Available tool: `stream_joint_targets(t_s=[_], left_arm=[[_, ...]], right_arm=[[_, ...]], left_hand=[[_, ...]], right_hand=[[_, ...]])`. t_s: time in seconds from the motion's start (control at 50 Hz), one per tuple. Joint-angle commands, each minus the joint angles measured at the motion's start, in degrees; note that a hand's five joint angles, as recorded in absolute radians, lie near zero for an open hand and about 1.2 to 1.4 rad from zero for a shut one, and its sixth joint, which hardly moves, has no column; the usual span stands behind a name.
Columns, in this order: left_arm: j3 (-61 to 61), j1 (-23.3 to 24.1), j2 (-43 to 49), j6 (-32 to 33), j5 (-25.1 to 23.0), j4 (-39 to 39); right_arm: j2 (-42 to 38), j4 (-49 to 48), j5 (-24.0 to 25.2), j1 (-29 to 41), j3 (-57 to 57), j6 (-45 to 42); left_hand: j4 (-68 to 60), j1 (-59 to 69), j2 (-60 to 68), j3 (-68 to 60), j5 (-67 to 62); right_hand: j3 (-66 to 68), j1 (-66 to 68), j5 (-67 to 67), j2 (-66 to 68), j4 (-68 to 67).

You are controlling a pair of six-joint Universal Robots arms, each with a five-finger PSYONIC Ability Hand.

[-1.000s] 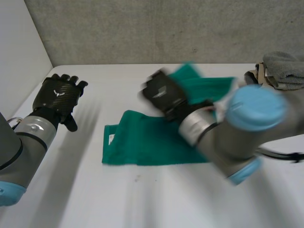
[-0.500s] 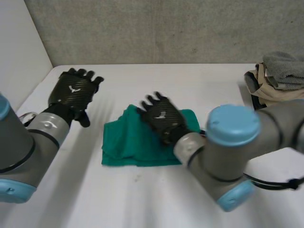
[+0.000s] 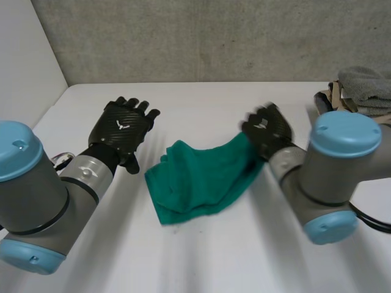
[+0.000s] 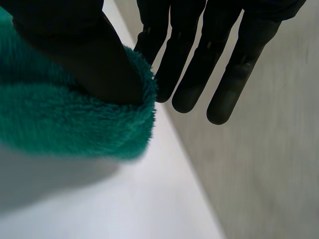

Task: Fold the laundry.

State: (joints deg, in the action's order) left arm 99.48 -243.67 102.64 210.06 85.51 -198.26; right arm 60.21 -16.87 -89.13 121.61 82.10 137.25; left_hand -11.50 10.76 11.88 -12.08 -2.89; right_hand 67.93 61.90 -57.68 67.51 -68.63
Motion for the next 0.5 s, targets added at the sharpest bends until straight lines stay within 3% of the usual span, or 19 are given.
stream_joint_targets(t_s=[0.02,0.1,0.14,0.16,0.18,0.22,0.32,0.42,0.5], left_arm=[[1.85,-1.45,-2.09,-0.09,0.09,-0.02],[2.73,-1.98,-2.18,-0.09,0.18,-0.02],[2.99,-2.68,-2.18,-0.09,0.35,-0.02],[3.0,-2.95,-2.18,-0.17,0.44,-0.02],[3.0,-3.21,-2.18,-0.35,0.7,-0.02],[2.91,-3.65,-2.09,-1.66,1.84,-0.02],[1.42,-2.86,-1.83,-6.49,4.04,-0.02],[-2.27,-1.02,-0.6,-11.24,4.57,0.07],[-5.96,3.02,2.29,-15.11,4.75,0.16]], right_arm=[[-5.09,-4.13,9.13,13.73,-5.02,-3.66],[-11.23,-3.17,17.65,17.16,-5.99,-5.85],[-13.0,-2.64,18.37,17.43,-6.25,-6.03],[-13.7,-2.29,18.11,17.43,-6.6,-6.03],[-14.15,-1.59,16.72,17.43,-7.39,-5.77],[-13.71,-0.88,14.78,17.34,-7.39,-5.24],[-8.98,-0.18,11.34,16.38,-5.55,3.61],[1.03,1.74,10.73,10.07,-4.05,24.85],[2.11,9.12,11.17,6.28,-6.07,35.87]], left_hand=[[1.5,-0.76,-1.88,2.08,2.89],[1.5,-0.76,-1.88,2.08,2.89],[1.5,-0.76,-1.88,2.08,2.89],[1.29,-0.55,-1.67,1.87,2.68],[1.12,-0.38,-1.5,1.7,2.51],[0.95,-0.21,-1.33,1.53,2.34],[0.95,-0.21,-1.33,1.53,2.34],[0.78,-0.04,-1.16,1.36,2.17],[0.45,0.29,-0.82,1.02,1.84]], right_hand=[[12.07,18.1,-12.32,12.49,-11.37],[12.07,18.1,-12.32,12.49,-11.37],[12.07,18.1,-12.32,12.49,-11.37],[5.63,11.67,-5.88,6.06,-4.94],[-22.91,-16.87,22.66,-22.48,23.6],[-55.5,-49.47,55.25,-55.08,56.2],[-57.93,-51.9,57.68,-57.51,58.63],[-57.93,-51.9,57.68,-57.51,58.63],[-57.93,-51.9,57.68,-57.51,58.63]])
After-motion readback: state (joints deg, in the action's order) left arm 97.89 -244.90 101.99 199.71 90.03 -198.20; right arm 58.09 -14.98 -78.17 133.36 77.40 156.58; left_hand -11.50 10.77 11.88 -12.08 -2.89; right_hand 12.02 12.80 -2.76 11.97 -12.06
